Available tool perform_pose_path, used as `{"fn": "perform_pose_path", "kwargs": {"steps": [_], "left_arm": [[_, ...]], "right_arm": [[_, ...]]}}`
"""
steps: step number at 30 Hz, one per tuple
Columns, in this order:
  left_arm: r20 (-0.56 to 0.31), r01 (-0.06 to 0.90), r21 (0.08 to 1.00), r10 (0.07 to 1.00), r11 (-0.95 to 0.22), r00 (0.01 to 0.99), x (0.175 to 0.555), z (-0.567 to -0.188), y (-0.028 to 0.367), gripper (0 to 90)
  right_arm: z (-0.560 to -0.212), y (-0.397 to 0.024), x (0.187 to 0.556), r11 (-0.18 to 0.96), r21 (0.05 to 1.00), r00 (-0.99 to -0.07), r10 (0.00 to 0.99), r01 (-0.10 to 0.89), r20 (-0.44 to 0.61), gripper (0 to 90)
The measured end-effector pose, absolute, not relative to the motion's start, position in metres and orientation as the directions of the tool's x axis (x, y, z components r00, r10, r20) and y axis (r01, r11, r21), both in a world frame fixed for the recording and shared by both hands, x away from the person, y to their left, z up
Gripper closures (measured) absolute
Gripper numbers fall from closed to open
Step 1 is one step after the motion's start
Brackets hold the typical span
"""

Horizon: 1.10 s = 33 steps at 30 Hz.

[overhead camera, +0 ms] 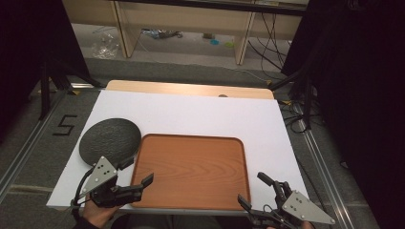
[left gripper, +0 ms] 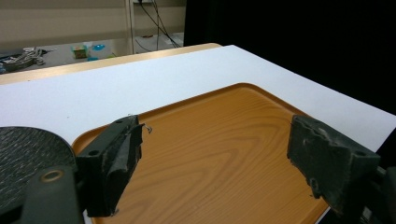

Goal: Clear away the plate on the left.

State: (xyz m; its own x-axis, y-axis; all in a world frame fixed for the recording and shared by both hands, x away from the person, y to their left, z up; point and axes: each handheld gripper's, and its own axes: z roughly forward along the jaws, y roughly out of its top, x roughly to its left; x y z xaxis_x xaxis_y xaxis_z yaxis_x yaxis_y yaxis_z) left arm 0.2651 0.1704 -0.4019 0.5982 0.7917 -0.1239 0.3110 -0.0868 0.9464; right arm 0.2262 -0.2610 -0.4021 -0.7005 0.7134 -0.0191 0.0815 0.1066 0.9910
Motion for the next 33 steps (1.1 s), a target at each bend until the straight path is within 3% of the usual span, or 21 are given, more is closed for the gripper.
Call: {"fn": "perform_pose_path", "kwargs": {"steps": [18, 25, 33], "left_arm": [[-0.267, 0.384, 0.919, 0.851, 0.084, 0.452, 0.281, -0.401, 0.215, 18.8], [-0.432, 0.445, 0.863, 0.808, 0.24, 0.402, 0.289, -0.406, 0.236, 19.1], [-0.456, 0.463, 0.845, 0.811, 0.266, 0.367, 0.293, -0.409, 0.246, 19.8]], "right_arm": [[-0.402, -0.26, 0.226, 0.113, 0.99, -0.71, 0.704, 0.087, -0.018, 15.4], [-0.403, -0.26, 0.226, 0.12, 0.989, -0.711, 0.703, 0.09, -0.02, 15.4], [-0.402, -0.26, 0.226, 0.113, 0.99, -0.714, 0.7, 0.085, -0.019, 15.4]]}}
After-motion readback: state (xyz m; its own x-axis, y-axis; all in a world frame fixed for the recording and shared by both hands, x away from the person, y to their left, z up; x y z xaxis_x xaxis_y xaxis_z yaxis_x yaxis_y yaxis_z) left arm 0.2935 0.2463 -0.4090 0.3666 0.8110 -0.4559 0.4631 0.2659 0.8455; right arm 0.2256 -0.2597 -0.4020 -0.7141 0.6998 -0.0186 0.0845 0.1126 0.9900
